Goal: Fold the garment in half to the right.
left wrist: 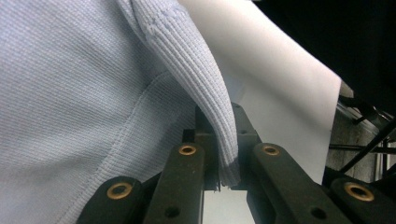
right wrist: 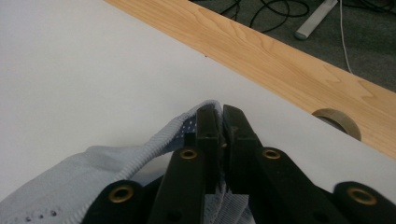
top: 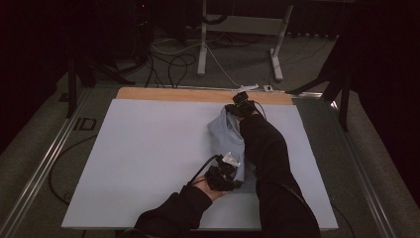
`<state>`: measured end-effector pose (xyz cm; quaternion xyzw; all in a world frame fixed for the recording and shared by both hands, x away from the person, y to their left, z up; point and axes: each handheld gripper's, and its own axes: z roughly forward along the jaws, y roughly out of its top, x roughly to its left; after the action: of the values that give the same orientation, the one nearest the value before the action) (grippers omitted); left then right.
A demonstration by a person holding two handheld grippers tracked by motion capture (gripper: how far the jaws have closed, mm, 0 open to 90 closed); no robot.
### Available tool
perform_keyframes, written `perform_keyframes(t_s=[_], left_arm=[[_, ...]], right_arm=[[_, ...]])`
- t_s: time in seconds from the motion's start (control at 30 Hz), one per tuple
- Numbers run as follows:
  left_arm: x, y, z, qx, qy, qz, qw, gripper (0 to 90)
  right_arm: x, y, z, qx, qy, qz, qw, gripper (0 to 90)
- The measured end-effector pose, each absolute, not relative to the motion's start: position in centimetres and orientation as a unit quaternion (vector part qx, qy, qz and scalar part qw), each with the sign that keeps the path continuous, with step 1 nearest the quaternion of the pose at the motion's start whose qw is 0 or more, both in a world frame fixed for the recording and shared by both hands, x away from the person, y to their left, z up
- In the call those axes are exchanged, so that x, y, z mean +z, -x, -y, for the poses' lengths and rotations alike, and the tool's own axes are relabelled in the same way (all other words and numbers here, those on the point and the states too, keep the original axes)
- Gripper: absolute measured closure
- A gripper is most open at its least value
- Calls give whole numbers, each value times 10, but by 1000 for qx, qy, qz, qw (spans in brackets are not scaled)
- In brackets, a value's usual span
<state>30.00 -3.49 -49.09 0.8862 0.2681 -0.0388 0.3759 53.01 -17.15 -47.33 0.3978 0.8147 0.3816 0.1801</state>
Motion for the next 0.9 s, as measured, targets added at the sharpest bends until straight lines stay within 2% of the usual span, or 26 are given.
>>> perform_keyframes(t_s=[0.13, 0.4, 0.67, 0.9], left_arm=[[-494, -301, 39, -37, -888, -267, 373, 866], [-499, -303, 48, -36, -891, -268, 365, 865], [-501, -302, 58, -27, -898, -259, 354, 864], [-505, -302, 63, -22, -902, -259, 345, 864]], right_arm=[[-475, -531, 178, 376, -399, -819, 170, 716], [-470, -527, 198, 352, -409, -827, 158, 569], [-446, -512, 210, 373, -411, -816, 160, 539], [-449, -500, 197, 377, -409, -823, 117, 512]])
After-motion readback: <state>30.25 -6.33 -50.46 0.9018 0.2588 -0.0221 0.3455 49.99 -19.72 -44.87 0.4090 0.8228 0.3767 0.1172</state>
